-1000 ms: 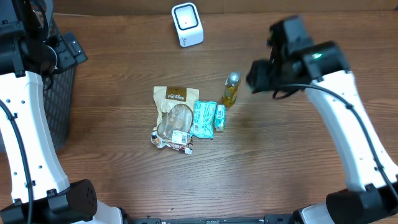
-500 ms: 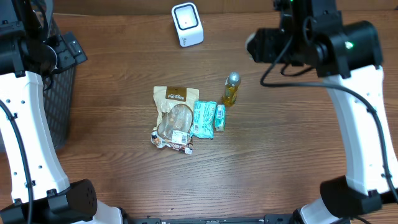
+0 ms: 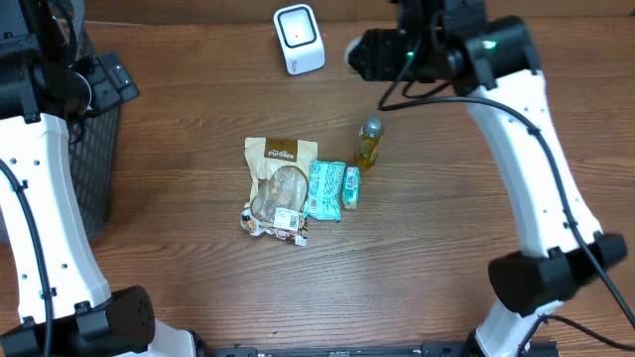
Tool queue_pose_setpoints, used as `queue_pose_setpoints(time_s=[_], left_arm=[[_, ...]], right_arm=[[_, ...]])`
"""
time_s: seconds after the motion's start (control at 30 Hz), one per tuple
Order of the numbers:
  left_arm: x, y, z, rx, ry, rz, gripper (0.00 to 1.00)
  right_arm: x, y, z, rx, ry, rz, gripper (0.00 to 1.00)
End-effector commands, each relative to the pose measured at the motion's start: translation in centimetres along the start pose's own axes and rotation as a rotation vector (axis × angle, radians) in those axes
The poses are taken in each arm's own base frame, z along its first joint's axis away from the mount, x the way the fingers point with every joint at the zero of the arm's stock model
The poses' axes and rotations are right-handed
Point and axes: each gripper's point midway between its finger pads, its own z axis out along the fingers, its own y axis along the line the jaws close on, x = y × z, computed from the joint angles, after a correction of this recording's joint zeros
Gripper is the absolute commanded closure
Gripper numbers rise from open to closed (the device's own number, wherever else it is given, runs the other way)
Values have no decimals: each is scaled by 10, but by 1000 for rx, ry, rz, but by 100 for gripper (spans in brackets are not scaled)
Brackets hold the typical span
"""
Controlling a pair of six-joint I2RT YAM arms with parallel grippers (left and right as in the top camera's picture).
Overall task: Scan the item barcode
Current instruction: 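Carry the jar with the right gripper to the white scanner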
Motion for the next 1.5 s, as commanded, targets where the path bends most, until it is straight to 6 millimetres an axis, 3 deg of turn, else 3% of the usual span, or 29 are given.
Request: queue_pose_setpoints(time_s=[0.0, 0.5, 0.7, 0.97, 1.4, 1.47], left_arm=[[-1, -2, 0, 6, -1, 4, 0], [-1, -2, 0, 6, -1, 4, 0], [-1, -2, 0, 6, -1, 4, 0], [-1, -2, 0, 6, -1, 4, 0], [-1, -2, 0, 6, -1, 4, 0], [-1, -2, 0, 6, -1, 4, 0]], right_arm=[[-7, 6, 15, -25, -19, -17, 81], [-36, -5, 98, -49, -100, -37, 82], [-63, -4, 131, -84, -217, -65, 87], [-73, -10, 168, -100, -275, -79, 87], [-107, 0, 194, -166, -478, -134, 86], [-110, 2, 198, -177, -504, -142, 72]])
